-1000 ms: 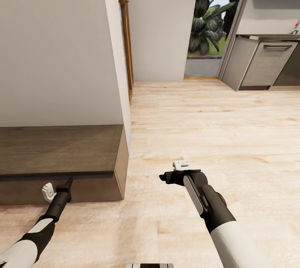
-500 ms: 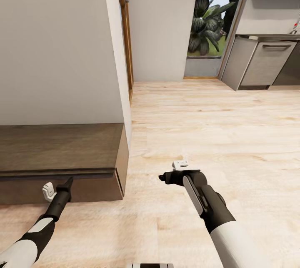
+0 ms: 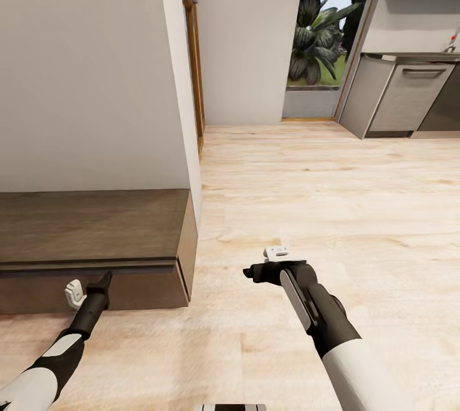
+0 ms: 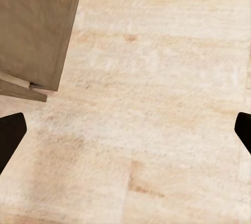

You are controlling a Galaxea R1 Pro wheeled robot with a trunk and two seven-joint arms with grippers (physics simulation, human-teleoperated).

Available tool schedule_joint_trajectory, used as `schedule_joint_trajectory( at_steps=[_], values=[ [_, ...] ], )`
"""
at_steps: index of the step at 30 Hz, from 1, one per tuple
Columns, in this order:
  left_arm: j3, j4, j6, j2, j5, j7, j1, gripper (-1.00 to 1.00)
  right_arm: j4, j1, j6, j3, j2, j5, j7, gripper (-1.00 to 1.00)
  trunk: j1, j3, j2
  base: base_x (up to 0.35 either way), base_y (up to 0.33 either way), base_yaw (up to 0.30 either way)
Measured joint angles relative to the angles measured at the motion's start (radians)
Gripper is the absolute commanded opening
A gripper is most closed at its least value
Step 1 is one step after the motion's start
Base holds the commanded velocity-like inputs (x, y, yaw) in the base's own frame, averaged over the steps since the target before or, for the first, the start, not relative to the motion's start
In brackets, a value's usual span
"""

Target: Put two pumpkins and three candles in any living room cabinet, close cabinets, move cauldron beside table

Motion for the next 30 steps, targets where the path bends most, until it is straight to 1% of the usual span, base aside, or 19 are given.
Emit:
schedule_joint_trajectory(
  at_steps=[30],
  values=[
    [0.000,0.000,0.000,0.000,0.000,0.000,0.000,-1.00,0.000,0.000,0.000,0.002,0.000,0.000,0.001,1.00,0.000,0.000,0.000,-0.013,0.000,0.000]
  ],
)
